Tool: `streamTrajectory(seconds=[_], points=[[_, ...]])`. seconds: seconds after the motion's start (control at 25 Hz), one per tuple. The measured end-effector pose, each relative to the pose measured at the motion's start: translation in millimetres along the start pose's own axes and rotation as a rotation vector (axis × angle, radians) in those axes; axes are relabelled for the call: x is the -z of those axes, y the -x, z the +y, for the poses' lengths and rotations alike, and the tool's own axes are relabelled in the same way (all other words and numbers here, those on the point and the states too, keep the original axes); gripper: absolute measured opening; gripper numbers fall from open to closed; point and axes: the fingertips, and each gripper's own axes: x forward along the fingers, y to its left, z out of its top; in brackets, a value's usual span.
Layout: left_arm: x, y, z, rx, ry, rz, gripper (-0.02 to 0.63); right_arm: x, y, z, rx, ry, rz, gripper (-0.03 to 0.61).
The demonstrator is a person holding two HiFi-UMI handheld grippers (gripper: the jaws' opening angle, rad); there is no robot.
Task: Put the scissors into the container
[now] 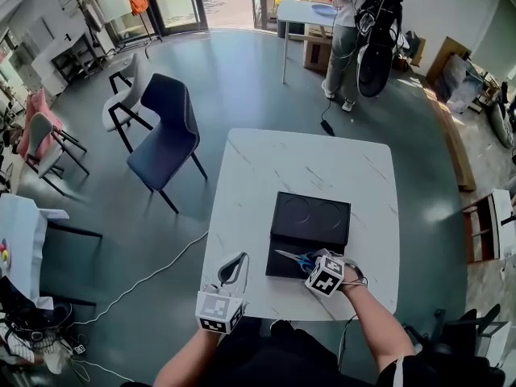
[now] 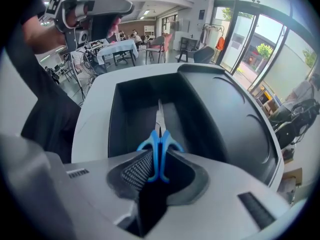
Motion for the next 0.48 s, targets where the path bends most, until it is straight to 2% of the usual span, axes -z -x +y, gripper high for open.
streamTrajectory(seconds=[0.4,0.48], points=[[3.7,5.4,-1.3,0.010,0.009,0.001,0.009,0.2,-7.8,-2.7,0.039,0.058,0.050,0.093],[4.5,5.9,-2.6,0.018,0.007,0.003,0.009,0.0,-7.1,-4.3,0.051,0.066,0.049,0.121]])
